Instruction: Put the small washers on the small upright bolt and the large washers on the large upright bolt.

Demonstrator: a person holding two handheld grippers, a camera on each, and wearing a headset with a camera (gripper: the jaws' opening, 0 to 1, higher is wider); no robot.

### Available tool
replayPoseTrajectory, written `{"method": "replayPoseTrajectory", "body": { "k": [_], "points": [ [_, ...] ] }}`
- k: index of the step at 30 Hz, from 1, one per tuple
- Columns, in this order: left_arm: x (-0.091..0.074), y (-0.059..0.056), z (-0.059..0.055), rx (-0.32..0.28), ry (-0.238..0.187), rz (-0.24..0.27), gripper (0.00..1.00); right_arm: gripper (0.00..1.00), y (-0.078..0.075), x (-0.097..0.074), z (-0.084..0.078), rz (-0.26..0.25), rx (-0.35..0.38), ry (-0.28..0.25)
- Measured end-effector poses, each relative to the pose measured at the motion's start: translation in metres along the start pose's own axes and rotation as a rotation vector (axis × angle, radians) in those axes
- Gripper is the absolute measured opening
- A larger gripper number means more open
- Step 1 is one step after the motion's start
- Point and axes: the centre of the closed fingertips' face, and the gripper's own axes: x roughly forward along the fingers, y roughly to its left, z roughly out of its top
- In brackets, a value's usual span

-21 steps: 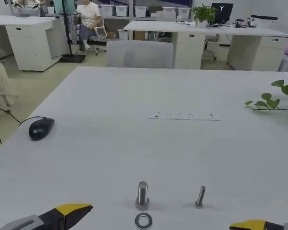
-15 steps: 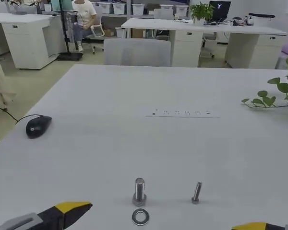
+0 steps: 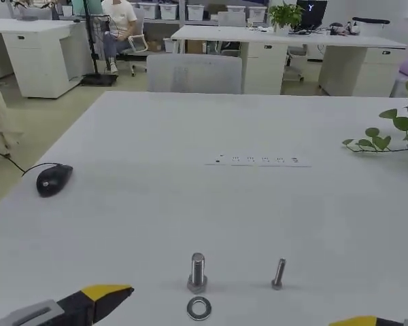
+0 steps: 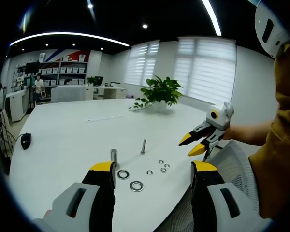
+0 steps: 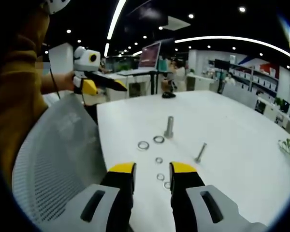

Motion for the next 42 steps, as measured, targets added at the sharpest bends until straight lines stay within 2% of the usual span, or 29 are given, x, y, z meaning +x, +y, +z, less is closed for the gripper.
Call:
{"method": "replayPoseTrajectory", "body": {
  "k": [26,32,42],
  "points": [
    [0.0,0.0,-0.004,-0.012,-0.004,0.004,0.62,0.26,-0.001,0.001,-0.006,0.022,-0.015,0.049],
    [0.001,-0.001,-0.007,-0.015,0.006,0.002,0.62,0.26,-0.002,0.007,-0.009,0.048,-0.038,0.079],
    [0.002,0.003,-0.004,-0.026,-0.015,0.022,0.62,0.26,-0.006,0.018,-0.016,0.114,-0.082,0.152]
  ]
}}
